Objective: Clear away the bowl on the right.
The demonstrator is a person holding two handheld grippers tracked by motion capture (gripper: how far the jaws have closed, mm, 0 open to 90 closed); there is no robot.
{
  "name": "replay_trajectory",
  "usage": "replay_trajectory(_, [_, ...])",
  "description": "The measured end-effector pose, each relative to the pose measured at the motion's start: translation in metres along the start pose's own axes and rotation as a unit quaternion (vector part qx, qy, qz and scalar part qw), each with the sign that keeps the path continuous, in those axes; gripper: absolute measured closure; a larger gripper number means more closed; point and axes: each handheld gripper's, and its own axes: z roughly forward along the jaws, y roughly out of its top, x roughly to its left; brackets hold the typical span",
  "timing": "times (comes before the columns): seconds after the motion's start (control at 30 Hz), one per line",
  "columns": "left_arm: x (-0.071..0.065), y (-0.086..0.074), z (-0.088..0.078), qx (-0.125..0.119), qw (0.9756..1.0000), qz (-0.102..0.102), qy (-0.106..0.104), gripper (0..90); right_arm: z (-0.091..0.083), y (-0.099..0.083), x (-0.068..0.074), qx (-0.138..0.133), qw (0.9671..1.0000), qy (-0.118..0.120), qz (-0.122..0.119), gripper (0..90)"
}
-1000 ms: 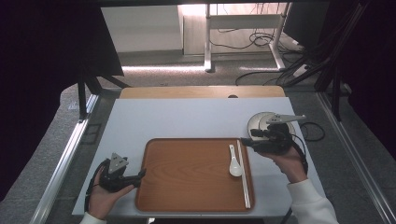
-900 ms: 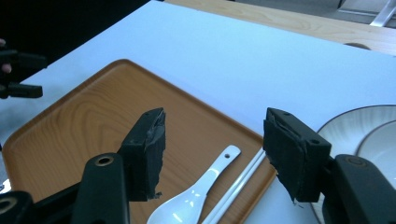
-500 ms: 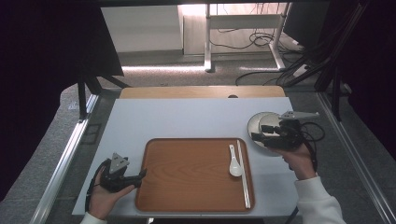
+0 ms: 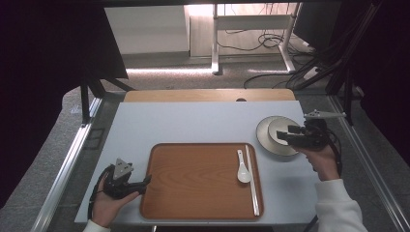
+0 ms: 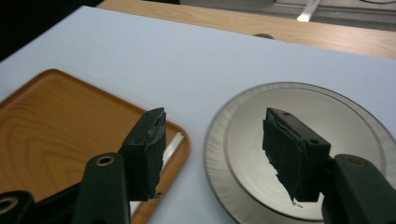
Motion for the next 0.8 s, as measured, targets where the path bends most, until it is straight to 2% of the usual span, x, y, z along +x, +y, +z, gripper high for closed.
replay_trajectory(0.17, [0.0,0.001,-0.002,-0.002,1.0,0.0,0.003,17.7,0.003,-0.003,-0.017,0.021,0.9993,-0.027,0.011,39.6])
replay_trajectory(0.3, [-0.002,0.002,-0.001,-0.002,1.0,0.004,0.002,17.7,0.01,-0.003,-0.031,0.04,0.9972,-0.06,0.019,39.6])
replay_trajectory(0.43, [-0.001,0.002,0.0,-0.001,1.0,0.004,0.001,17.7,0.017,0.0,-0.045,0.065,0.9934,-0.092,0.023,39.7])
replay_trajectory(0.6, [-0.001,0.002,0.0,-0.002,1.0,0.003,0.002,17.7,0.027,0.003,-0.063,0.1,0.9871,-0.115,0.05,40.9])
replay_trajectory(0.8, [-0.001,0.002,0.0,-0.001,1.0,0.003,0.001,17.7,0.046,0.005,-0.082,0.142,0.9785,-0.127,0.078,46.7])
